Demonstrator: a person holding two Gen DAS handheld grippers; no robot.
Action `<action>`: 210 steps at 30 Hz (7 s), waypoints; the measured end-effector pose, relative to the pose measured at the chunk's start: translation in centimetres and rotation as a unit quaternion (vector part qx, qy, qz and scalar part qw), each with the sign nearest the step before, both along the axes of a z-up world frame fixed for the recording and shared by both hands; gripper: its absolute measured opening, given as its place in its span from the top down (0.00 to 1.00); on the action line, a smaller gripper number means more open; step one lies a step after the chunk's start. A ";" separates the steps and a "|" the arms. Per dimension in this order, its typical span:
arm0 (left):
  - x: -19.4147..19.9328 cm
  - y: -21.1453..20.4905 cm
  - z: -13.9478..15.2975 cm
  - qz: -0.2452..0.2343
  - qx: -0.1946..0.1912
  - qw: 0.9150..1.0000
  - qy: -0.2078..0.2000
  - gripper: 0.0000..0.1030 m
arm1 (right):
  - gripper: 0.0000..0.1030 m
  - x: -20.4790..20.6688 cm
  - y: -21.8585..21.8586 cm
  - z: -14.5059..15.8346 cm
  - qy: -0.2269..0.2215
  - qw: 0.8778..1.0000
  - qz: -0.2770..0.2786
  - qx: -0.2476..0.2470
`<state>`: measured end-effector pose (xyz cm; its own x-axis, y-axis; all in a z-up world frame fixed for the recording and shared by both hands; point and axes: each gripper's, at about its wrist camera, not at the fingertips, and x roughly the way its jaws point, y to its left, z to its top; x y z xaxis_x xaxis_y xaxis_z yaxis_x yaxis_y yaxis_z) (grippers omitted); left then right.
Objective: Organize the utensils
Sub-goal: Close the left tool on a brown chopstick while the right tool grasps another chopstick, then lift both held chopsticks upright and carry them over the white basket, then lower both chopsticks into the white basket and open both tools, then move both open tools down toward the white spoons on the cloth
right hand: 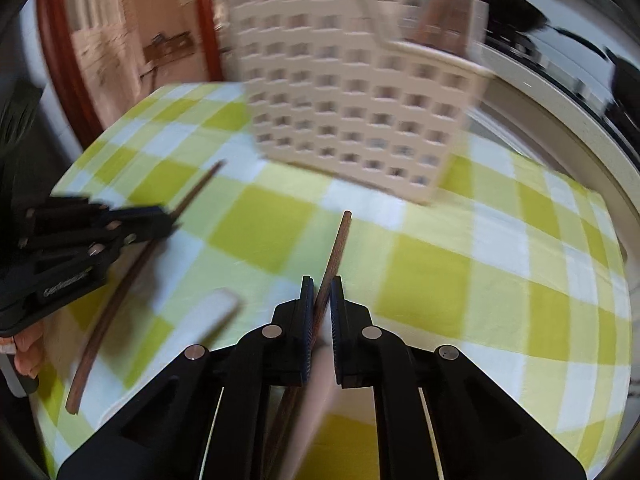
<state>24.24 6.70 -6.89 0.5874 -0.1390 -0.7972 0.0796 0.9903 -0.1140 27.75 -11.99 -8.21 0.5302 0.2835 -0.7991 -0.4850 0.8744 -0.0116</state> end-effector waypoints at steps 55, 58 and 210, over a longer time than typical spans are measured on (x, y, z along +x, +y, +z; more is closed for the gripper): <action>-9.0 -0.7 14.0 0.007 -0.019 0.985 -0.170 0.94 | 0.94 -7.0 -5.0 12.2 -0.124 0.987 -0.016 0.101; -9.6 -0.8 14.8 0.006 -0.017 0.983 -0.181 0.94 | 0.94 -7.5 -5.3 12.9 -0.131 0.986 -0.017 0.105; -6.0 -6.1 1.8 -0.041 -0.075 0.996 0.000 0.69 | 0.51 -7.9 -7.6 0.1 0.005 0.994 -0.096 0.061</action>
<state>18.28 0.60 -5.10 0.5702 -0.3030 -0.7636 0.1588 0.9526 -0.2594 19.85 -19.61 -8.14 0.5756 0.2728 -0.7709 -0.3093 0.9453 0.1035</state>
